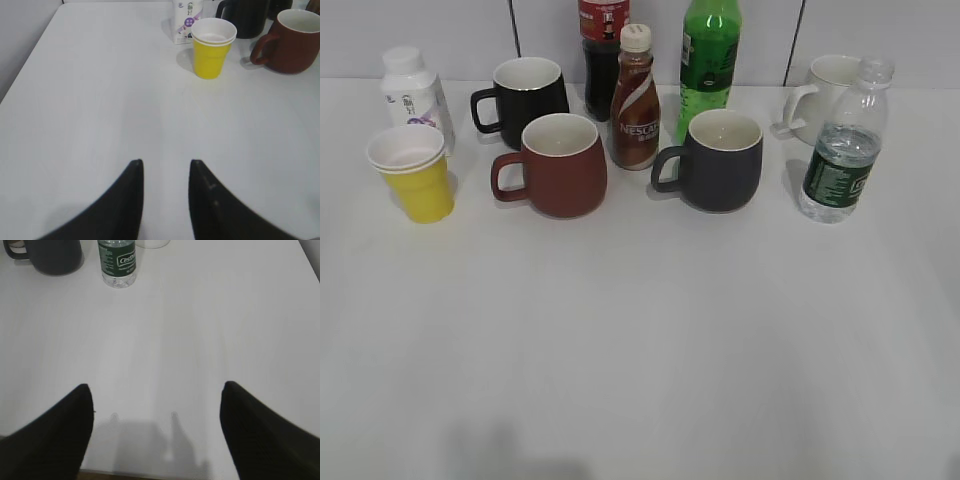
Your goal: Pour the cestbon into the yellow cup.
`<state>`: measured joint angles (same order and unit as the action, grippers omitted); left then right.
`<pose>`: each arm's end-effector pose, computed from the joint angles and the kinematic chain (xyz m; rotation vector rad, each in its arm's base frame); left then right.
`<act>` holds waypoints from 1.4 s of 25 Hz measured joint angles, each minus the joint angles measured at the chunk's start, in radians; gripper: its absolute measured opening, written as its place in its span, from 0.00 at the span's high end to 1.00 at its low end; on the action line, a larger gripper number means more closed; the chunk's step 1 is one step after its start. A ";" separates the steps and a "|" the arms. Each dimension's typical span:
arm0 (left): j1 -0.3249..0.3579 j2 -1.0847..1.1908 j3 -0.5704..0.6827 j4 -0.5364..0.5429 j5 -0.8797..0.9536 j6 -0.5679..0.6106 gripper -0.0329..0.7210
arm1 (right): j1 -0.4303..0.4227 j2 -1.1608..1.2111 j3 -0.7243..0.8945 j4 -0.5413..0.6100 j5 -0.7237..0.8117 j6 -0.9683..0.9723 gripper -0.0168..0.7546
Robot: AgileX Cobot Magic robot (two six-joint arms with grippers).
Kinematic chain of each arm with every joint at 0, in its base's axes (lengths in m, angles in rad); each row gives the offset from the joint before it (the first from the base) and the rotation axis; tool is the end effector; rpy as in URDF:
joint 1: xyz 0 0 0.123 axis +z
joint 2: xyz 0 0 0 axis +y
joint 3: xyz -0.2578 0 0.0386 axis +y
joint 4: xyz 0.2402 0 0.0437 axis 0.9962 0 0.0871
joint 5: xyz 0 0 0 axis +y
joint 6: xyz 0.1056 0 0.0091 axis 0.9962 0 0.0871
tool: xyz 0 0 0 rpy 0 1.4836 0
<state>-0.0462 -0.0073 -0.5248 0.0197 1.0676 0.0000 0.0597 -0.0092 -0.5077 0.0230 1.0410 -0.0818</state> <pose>0.0223 0.0008 0.2732 0.0453 2.0184 -0.0059 0.0249 0.0036 0.2710 -0.1429 2.0024 0.0132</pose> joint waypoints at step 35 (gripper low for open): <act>0.000 0.000 0.000 0.000 0.000 0.000 0.64 | 0.000 0.000 0.000 0.000 0.000 0.000 0.21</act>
<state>-0.0462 -0.0073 -0.5248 0.0197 1.0676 0.0000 0.0597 -0.0092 -0.5077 0.0230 1.0410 -0.0818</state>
